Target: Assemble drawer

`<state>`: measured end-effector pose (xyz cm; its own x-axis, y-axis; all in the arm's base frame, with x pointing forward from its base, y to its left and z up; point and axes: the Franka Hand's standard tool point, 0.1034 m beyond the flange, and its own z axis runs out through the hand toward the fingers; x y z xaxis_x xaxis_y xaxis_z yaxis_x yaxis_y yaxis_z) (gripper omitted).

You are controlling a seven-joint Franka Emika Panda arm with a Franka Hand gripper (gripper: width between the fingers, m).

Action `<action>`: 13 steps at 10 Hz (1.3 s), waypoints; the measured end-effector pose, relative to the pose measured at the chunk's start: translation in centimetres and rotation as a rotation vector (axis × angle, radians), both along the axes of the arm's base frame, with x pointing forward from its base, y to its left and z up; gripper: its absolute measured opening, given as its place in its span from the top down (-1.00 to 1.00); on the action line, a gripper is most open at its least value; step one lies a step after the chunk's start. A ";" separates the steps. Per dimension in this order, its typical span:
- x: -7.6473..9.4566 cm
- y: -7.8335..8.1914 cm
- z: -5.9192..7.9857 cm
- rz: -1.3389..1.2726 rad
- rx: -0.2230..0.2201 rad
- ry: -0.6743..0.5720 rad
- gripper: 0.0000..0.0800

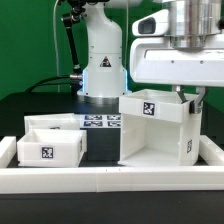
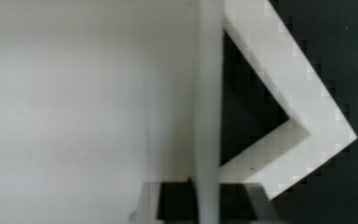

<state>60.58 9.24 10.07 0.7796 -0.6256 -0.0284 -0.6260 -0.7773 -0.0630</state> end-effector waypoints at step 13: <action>3.0 -1.5 0.2 -0.762 0.087 0.071 0.90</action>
Offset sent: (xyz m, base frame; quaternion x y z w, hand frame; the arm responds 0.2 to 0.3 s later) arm 0.0000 0.0000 0.0000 0.0000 0.0000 0.1296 0.9916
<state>63.54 7.69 10.27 0.1283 -0.9823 -0.1365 -0.9914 -0.1234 -0.0436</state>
